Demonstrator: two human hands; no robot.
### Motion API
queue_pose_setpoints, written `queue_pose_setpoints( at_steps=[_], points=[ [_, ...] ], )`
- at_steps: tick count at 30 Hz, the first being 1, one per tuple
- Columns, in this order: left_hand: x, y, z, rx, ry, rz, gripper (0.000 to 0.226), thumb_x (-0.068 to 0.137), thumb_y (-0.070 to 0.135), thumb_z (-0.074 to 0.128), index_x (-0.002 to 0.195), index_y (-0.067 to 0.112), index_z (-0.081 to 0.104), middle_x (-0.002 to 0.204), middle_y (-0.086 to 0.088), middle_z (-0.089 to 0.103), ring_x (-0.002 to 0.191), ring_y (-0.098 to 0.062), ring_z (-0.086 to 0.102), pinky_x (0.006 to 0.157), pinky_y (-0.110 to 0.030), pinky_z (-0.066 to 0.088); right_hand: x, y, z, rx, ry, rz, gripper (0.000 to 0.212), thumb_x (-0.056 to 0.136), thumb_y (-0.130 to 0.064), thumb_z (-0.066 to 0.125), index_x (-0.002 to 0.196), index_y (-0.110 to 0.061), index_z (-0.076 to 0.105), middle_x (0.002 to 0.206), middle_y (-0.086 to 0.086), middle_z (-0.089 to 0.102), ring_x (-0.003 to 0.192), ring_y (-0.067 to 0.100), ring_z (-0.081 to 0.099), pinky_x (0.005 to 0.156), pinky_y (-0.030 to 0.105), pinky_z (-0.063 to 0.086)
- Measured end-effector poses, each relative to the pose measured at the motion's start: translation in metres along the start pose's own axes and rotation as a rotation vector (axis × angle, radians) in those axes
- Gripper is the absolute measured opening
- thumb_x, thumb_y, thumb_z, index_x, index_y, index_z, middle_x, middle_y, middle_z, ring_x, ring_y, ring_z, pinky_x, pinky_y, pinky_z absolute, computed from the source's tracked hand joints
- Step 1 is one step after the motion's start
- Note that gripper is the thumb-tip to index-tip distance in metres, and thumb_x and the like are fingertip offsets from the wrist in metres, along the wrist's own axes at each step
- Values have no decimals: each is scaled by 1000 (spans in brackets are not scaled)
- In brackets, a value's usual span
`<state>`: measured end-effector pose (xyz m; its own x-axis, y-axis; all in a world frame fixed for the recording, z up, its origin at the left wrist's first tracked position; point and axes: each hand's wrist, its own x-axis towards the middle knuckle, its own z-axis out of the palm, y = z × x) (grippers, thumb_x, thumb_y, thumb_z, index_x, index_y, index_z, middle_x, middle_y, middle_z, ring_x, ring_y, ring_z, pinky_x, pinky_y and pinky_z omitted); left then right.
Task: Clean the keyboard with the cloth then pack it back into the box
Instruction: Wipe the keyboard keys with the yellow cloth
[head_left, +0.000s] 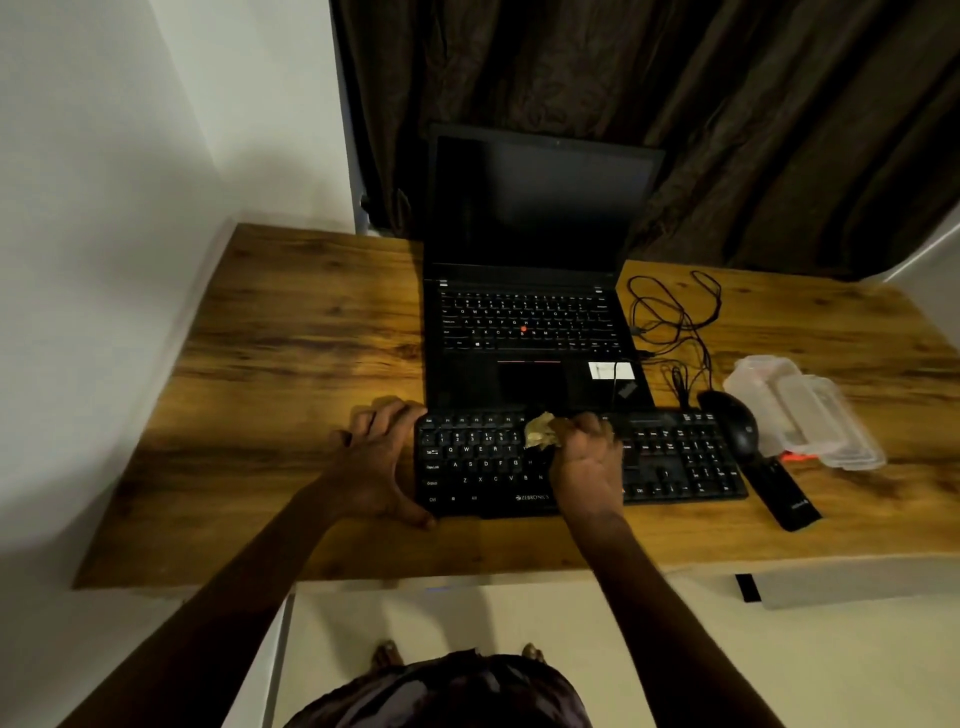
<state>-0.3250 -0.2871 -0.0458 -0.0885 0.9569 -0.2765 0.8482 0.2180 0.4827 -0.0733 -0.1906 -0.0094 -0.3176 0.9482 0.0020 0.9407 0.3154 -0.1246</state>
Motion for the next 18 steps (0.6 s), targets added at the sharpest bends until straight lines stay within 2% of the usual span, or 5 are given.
queue_pose_setpoints(
  at_steps=[4, 8, 10, 14, 18],
  points=[
    [-1, 2, -1, -18, -1, -4, 149, 28, 75, 82, 153, 41, 8, 155, 13, 4, 140, -23, 10, 109, -55, 26, 6, -8, -4, -10, -95, -76, 45, 91, -10, 59, 131, -31, 56, 136, 1, 45, 125, 23, 41, 108, 40, 36],
    [-2, 4, -2, 46, 16, 4, 147, 32, 75, 84, 153, 39, 8, 157, 10, 5, 141, -22, 11, 105, -52, 25, 1, 15, -9, 43, 57, 62, 43, 84, 0, 58, 121, -22, 66, 123, 9, 57, 113, 30, 51, 97, 46, 45],
    [-2, 5, -2, 28, 18, 5, 146, 33, 71, 86, 153, 38, 9, 157, 9, 6, 141, -22, 11, 107, -53, 24, -4, 8, -7, 29, 89, 66, 44, 83, 1, 57, 120, -20, 67, 120, 12, 58, 110, 32, 52, 94, 46, 46],
    [-2, 4, -1, -7, 13, -5, 148, 32, 73, 85, 154, 38, 9, 157, 9, 6, 142, -23, 10, 110, -57, 23, -4, -33, -1, -7, -81, -29, 45, 92, -10, 54, 134, -26, 51, 139, 8, 40, 126, 26, 38, 110, 43, 36],
    [-3, 4, -2, -13, 14, 3, 148, 33, 73, 85, 154, 38, 9, 157, 8, 5, 141, -22, 9, 109, -57, 21, 3, -39, 1, 26, -56, -97, 40, 94, -12, 53, 131, -28, 54, 136, 4, 40, 121, 22, 40, 108, 37, 37]
  ],
)
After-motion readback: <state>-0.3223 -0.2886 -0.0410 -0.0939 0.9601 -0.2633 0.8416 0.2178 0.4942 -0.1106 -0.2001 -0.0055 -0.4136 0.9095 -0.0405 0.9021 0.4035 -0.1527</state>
